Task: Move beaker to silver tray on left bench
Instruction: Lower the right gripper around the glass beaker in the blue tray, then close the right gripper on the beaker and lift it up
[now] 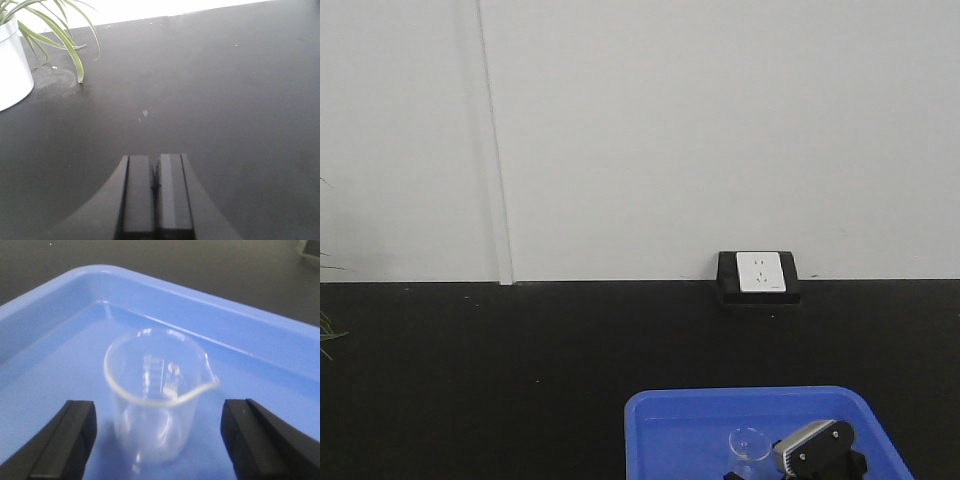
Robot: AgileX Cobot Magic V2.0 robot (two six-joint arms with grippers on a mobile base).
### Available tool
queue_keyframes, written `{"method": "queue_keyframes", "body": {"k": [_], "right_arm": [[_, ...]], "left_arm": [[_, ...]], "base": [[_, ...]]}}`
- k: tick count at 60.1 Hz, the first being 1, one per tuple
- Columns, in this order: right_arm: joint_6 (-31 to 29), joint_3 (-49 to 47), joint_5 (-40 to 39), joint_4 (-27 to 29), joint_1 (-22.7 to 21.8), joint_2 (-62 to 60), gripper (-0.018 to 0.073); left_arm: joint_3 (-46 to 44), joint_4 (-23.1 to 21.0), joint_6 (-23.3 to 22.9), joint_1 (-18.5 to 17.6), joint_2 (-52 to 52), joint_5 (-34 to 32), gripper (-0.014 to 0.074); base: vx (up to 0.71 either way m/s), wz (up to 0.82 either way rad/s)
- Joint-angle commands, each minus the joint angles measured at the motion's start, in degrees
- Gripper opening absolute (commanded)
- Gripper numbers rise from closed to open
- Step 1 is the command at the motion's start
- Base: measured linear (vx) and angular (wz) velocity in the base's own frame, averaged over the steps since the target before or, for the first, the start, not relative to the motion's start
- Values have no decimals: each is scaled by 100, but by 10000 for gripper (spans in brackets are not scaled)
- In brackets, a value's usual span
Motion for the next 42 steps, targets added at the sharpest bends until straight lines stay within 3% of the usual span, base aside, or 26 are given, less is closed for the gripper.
{"method": "queue_keyframes", "body": {"k": [1,14,23,30,42], "right_arm": [[97,-393,-473,-47,3,-43,574],[474,-936,-429,-350,3,361,570],[479,-976,-234,-364,3,407,520],[534,-976,-203,-395,3,311,414],[1216,-976,45,-875,3,-282,188]], "left_arm": [[113,-17,-6,-31,-43,-430,1],[113,-17,-6,-31,-43,-430,1],[113,-17,-6,-31,-43,-430,1],[113,-17,-6,-31,-43,-430,1],[113,-17,-6,-31,-43,-430,1]], "base": [[0,0],[0,0],[0,0],[0,0],[0,0]]}}
